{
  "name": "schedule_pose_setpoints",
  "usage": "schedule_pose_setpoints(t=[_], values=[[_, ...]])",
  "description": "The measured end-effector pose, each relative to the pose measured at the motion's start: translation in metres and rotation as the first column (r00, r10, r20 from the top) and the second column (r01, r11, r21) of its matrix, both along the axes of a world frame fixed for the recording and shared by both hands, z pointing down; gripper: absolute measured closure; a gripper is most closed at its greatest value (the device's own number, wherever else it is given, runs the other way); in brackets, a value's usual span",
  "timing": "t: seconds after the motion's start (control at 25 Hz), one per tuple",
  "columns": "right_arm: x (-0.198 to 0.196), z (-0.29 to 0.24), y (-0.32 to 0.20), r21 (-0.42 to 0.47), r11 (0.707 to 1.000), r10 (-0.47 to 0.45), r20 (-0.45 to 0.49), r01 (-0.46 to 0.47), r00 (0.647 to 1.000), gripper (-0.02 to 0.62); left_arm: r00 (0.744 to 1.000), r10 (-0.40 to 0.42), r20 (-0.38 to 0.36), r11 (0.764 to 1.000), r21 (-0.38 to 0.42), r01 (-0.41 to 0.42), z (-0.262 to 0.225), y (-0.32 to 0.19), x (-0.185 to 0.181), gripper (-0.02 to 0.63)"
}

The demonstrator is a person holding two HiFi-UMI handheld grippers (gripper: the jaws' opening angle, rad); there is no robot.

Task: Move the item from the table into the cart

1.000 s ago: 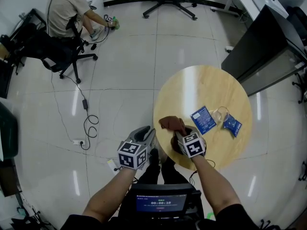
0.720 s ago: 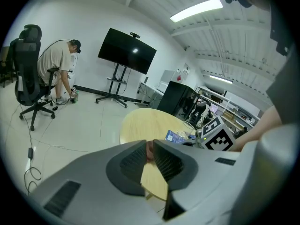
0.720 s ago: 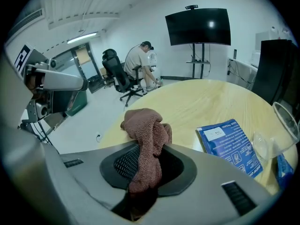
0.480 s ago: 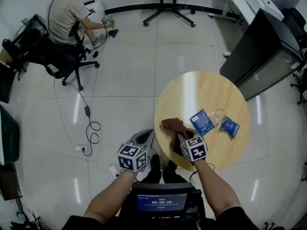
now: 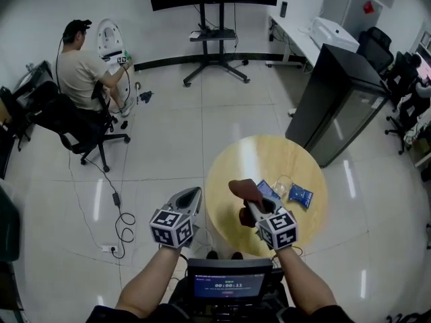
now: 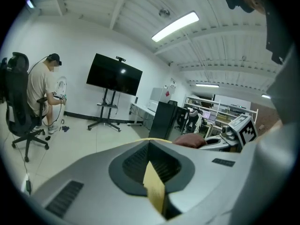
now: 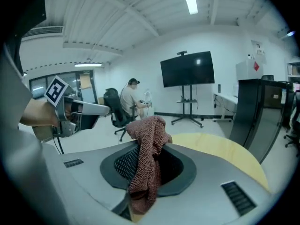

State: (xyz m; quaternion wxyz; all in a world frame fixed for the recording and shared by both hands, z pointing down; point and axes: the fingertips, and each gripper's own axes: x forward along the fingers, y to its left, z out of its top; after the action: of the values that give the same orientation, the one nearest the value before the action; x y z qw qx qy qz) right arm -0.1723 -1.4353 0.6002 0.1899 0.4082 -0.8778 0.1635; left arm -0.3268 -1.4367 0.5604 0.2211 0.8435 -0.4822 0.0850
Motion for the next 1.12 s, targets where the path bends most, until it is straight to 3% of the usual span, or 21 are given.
schedule_pose_setpoints(t=[0.28, 0.52, 0.72, 0.92, 1.12], values=[[0.015, -0.110, 0.054, 0.158, 0.987, 0.022, 0.065, -0.032, 0.998, 0.531, 0.998, 0.057, 0.027, 0.992, 0.115, -0.059, -0.088, 0.045, 0.011, 0.606], [0.031, -0.180, 0.092, 0.273, 0.959, 0.040, 0.147, -0.079, 0.988, 0.531, 0.996, 0.079, 0.031, 0.969, 0.233, -0.084, -0.140, 0.081, 0.030, 0.606], [0.050, -0.197, 0.097, 0.310, 0.945, 0.066, 0.145, -0.108, 0.987, 0.531, 0.993, 0.091, 0.078, 0.959, 0.262, -0.109, -0.162, 0.089, 0.047, 0.606], [0.064, -0.203, 0.098, 0.314, 0.934, 0.128, 0.156, -0.172, 0.979, 0.531, 0.988, 0.143, 0.063, 0.951, 0.269, -0.155, -0.168, 0.079, 0.060, 0.606], [0.132, -0.198, 0.118, 0.357, 0.892, 0.244, 0.133, -0.276, 0.961, 0.531, 0.962, 0.268, 0.054, 0.911, 0.310, -0.271, -0.152, 0.073, 0.125, 0.606]])
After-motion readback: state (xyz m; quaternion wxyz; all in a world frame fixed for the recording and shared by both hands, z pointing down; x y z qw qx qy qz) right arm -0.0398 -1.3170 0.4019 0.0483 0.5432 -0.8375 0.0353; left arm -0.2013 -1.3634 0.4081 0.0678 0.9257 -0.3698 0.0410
